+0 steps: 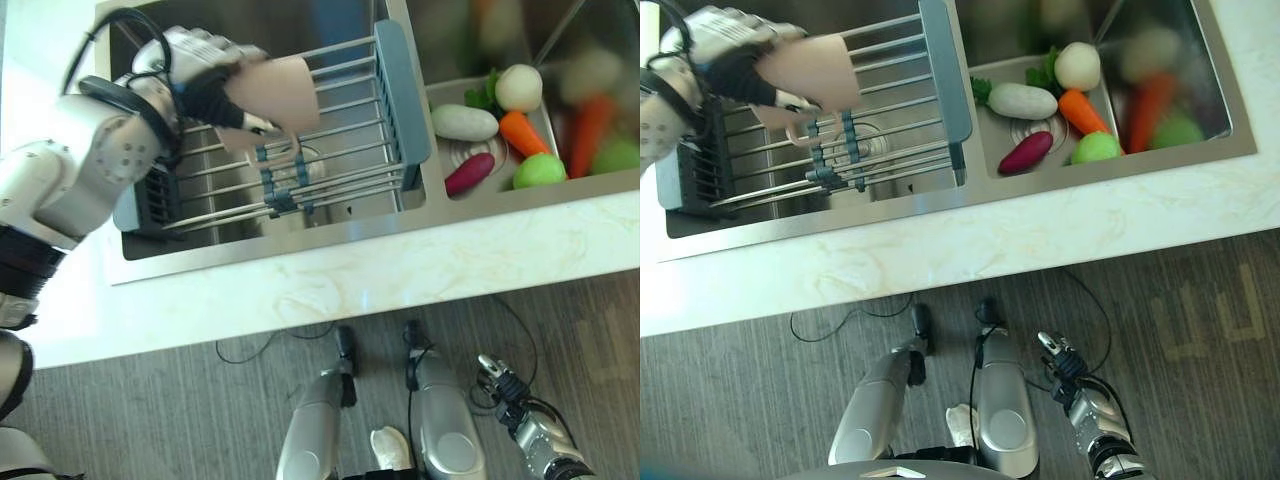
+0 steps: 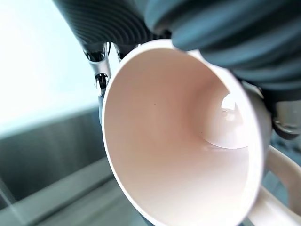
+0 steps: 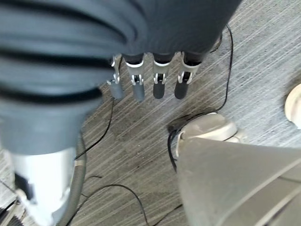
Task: Place the dishes in the dishwasher.
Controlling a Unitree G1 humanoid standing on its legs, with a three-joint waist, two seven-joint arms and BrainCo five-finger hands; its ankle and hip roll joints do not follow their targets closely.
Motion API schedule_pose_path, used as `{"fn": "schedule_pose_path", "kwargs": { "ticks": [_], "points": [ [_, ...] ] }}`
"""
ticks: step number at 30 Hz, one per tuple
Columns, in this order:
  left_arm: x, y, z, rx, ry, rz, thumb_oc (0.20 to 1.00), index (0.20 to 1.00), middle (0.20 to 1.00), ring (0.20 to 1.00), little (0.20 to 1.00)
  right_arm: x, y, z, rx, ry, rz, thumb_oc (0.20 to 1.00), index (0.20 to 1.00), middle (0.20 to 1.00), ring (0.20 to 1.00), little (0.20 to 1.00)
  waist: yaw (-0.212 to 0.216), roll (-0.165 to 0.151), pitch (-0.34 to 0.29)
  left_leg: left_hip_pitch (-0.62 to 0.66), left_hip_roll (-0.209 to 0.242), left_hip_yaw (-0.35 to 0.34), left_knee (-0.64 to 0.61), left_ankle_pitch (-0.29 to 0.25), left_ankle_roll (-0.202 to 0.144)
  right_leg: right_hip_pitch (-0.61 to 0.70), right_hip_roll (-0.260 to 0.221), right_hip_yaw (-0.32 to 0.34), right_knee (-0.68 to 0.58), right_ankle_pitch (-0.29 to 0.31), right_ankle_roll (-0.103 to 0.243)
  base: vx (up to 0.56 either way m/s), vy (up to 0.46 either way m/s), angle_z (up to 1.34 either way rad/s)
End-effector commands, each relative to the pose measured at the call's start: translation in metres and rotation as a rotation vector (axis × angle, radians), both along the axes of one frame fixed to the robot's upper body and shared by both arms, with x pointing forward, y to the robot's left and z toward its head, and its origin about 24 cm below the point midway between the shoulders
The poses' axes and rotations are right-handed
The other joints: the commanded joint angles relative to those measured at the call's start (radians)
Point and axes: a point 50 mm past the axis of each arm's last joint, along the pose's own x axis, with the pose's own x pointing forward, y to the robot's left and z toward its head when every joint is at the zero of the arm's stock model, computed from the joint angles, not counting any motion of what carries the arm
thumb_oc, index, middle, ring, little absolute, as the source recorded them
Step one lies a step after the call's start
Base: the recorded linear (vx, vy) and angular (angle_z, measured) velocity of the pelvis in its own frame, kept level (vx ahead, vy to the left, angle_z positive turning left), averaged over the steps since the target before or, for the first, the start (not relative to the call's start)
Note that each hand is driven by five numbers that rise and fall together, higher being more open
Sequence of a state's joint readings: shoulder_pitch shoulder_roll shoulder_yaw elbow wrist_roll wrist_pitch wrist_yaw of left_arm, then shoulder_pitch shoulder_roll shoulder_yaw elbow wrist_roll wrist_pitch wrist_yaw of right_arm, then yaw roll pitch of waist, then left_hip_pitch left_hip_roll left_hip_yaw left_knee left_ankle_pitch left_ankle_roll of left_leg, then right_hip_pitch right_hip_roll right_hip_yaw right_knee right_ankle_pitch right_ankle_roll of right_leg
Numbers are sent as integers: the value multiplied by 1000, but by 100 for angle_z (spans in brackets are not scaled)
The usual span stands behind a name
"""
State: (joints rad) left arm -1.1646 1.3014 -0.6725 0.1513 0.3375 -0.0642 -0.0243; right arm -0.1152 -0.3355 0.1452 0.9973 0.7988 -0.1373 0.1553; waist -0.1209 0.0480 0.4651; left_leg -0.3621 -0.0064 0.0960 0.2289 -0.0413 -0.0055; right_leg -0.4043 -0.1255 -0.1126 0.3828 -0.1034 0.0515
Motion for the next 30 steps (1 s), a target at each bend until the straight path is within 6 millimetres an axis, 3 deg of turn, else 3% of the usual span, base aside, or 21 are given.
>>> {"fn": "schedule_pose_path", "kwargs": {
  "ticks": [1,6,10,13,17,20,22,24,25,28,30],
  "points": [
    [-20,-2,33,-48,-290,-76,200,200,200,200,200,-32,-12,-11,-5,63,-73,1000,1000,1000,1000,1000,13,12,-112,25,90,72,71,-86,-73,35,-49,7,-83,54,110,54,-21,4],
    [-42,3,46,-58,-391,-120,200,200,200,200,200,-52,-11,-21,7,118,-104,1000,1000,1000,1000,1000,36,11,-183,84,86,66,71,-107,-67,104,-46,-12,-83,20,104,49,-41,9],
    [-51,12,41,-87,-376,-109,200,200,200,200,200,-68,-14,-27,-4,172,-96,1000,1000,1000,1000,1000,59,20,-246,138,81,64,71,-115,-58,164,-44,-28,-83,2,96,106,-53,12],
    [-54,23,28,-120,-303,-85,200,200,200,200,200,-83,-18,-32,-17,225,-82,1000,1000,1000,1000,1000,80,28,-293,194,78,61,71,-131,-54,227,-41,-47,-83,-19,92,137,-101,6],
    [-65,49,4,-306,-259,-64,200,200,200,200,200,-100,-17,-38,-53,307,5,1000,1000,1000,1000,1000,133,42,-349,276,81,39,71,-154,-63,328,-35,-103,-83,-67,79,48,-140,36],
    [-76,74,-24,-394,-230,9,200,200,200,200,200,-104,-18,-40,-90,341,94,1000,1000,1000,1000,1000,181,49,-363,282,112,25,71,-131,-97,374,-43,-185,-83,-85,73,-119,-163,56],
    [-80,78,-34,-405,-221,21,200,200,200,200,200,-104,-18,-39,-113,344,113,1000,1000,1000,1000,1000,181,52,-358,269,128,26,71,-109,-114,386,-44,-225,-83,-88,69,-212,-98,123],
    [-79,74,-41,-421,-212,-15,200,200,200,200,200,-104,-24,-37,-138,349,72,1000,1000,1000,1000,1000,186,57,-349,256,132,60,71,-97,-123,393,-51,-281,-83,-91,69,-260,-44,162],
    [-78,73,-45,-423,-204,-20,200,200,200,200,200,-103,-28,-36,-142,351,41,1000,1000,1000,1000,1000,191,55,-350,278,127,79,71,-115,-131,406,-53,-289,-83,-109,79,-201,49,169],
    [-78,73,-58,-430,-200,-19,200,200,200,200,200,-93,-41,-30,-144,338,-7,1000,1000,1000,1000,1000,208,34,-340,329,85,154,71,-107,-99,405,-82,-321,-83,-80,82,-222,156,156],
    [-79,77,-58,-440,-210,-19,200,200,200,200,200,-92,-44,-29,-134,330,-20,1000,1000,1000,1000,1000,205,21,-336,353,96,205,71,-75,-92,409,-97,-340,-83,-65,83,-205,244,81]
  ]
}}
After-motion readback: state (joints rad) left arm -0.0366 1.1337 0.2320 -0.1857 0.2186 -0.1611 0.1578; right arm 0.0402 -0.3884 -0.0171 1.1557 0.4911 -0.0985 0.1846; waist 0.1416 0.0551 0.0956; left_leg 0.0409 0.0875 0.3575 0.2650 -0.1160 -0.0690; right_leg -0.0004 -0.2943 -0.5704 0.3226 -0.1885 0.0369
